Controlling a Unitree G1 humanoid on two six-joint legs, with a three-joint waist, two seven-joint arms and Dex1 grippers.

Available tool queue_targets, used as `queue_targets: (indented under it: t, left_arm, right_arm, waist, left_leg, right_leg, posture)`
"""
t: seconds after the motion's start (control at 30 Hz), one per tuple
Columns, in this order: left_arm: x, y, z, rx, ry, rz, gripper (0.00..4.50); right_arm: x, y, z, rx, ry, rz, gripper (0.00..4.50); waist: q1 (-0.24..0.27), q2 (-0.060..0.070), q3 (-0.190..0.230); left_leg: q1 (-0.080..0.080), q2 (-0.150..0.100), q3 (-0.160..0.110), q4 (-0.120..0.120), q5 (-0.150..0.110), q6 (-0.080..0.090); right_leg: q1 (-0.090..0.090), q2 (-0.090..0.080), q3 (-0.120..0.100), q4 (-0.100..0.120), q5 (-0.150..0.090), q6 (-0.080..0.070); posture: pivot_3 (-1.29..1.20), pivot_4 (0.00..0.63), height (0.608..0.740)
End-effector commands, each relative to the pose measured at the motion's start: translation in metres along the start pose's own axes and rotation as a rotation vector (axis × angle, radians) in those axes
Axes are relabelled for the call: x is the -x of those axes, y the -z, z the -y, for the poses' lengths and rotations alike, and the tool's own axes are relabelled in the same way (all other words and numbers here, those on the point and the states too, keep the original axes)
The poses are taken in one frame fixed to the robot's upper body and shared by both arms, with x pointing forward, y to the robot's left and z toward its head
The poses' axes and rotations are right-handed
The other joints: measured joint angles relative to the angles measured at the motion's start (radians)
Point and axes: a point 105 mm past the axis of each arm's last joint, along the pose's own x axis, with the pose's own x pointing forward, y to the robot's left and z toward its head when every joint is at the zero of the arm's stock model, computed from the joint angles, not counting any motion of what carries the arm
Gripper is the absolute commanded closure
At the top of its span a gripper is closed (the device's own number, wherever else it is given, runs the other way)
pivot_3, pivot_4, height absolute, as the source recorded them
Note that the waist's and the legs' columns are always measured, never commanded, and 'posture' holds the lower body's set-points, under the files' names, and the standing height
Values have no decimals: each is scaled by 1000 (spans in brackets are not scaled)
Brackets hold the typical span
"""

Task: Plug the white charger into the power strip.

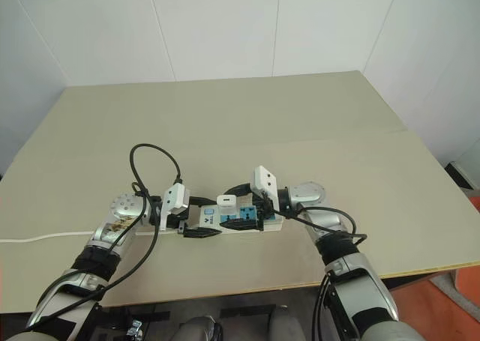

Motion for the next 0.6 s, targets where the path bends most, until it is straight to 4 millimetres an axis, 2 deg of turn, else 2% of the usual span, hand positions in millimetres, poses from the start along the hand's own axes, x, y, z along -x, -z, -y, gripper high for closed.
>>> queue_targets:
  t: [0.03, 0.07, 0.37, 0.47, 0.6]
  left_arm:
    - [2, 10, 4, 44, 5, -37, 238]
    - [3, 7, 3, 46, 7, -26, 18]
    - [25, -23, -3, -21, 1, 14, 18]
    - [35, -36, -2, -51, 19, 22, 18]
    - [52, -52, 3, -69, 40, 21, 18]
  right_arm:
    - [7, 13, -1, -54, 15, -37, 0]
    - [9, 12, 0, -48, 20, -36, 0]
    - [20, 2, 9, 2, 72, -24, 0]
    - [39, -8, 12, 33, 107, -23, 0]
    - [78, -23, 8, 84, 148, -45, 0]
  waist:
    - [0, 0, 0]
    - [1, 0, 0]
    - [5, 0, 1]
    - [9, 0, 2]
    - [10, 1, 4]
  left_leg:
    - [0, 0, 0, 0, 0, 0]
    - [0, 0, 0, 0, 0, 0]
    - [-1, 0, 0, 0, 0, 0]
    - [-2, 0, 0, 0, 0, 0]
    - [-9, 0, 0, 0, 0, -1]
  right_leg:
    - [0, 0, 0, 0, 0, 0]
    - [0, 0, 0, 0, 0, 0]
    - [-1, 0, 0, 0, 0, 0]
    - [-2, 0, 0, -1, 0, 0]
    - [-7, 0, 0, -1, 0, 0]
  posture:
    - [0, 150, 740]
    - [0, 150, 740]
    - [0, 150, 740]
    - [0, 150, 740]
    - [0, 150, 740]
